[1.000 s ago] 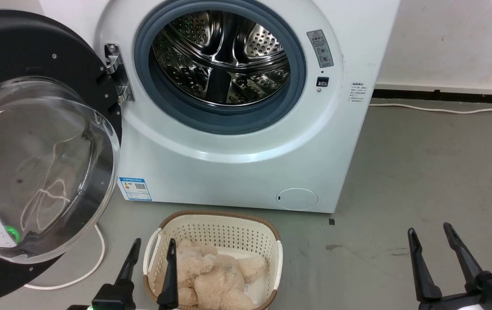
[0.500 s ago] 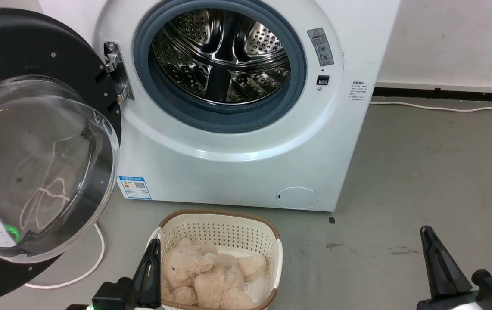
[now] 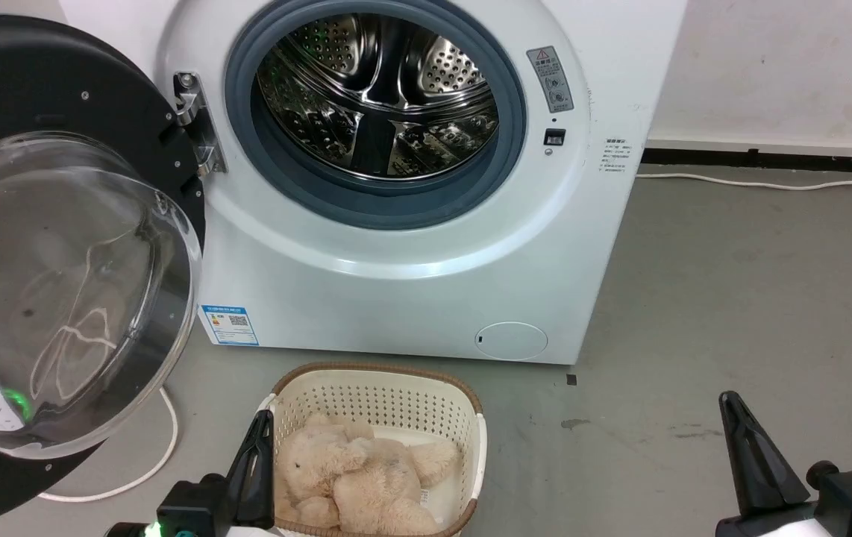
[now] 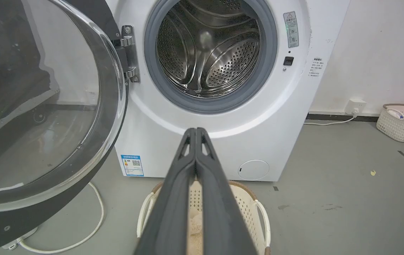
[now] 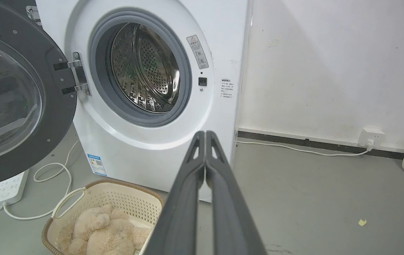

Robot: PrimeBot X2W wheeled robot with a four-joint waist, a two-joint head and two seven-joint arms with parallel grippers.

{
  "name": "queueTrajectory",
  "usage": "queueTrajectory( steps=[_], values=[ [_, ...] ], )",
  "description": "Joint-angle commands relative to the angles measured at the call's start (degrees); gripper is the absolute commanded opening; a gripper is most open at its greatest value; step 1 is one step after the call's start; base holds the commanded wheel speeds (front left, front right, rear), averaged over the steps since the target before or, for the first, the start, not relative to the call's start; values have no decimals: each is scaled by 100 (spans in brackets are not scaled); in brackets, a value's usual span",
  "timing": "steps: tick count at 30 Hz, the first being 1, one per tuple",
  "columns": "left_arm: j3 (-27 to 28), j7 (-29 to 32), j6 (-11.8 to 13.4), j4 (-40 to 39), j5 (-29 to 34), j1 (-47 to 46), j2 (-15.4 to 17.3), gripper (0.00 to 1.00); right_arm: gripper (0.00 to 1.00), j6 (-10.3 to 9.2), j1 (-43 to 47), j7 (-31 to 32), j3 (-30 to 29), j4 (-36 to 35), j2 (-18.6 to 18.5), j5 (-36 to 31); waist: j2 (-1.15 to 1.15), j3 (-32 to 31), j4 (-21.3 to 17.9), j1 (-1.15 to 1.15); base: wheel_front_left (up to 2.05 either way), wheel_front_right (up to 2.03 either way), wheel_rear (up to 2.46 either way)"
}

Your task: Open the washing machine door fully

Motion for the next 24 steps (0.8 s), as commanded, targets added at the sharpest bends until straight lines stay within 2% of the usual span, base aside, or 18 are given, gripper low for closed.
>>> queueTrajectory(
  steps=[1, 24],
  values=[
    [44, 47, -33, -19, 59, -82, -41, 0, 0, 1, -100, 51, 10, 27, 2, -51, 0, 3, -6, 0, 0, 0, 0],
    [238, 328, -141, -70, 256, -184, -108, 0, 0, 2, -235, 333, 97, 72, 4, -114, 0, 33, -76, 0, 0, 0, 0]
  ],
)
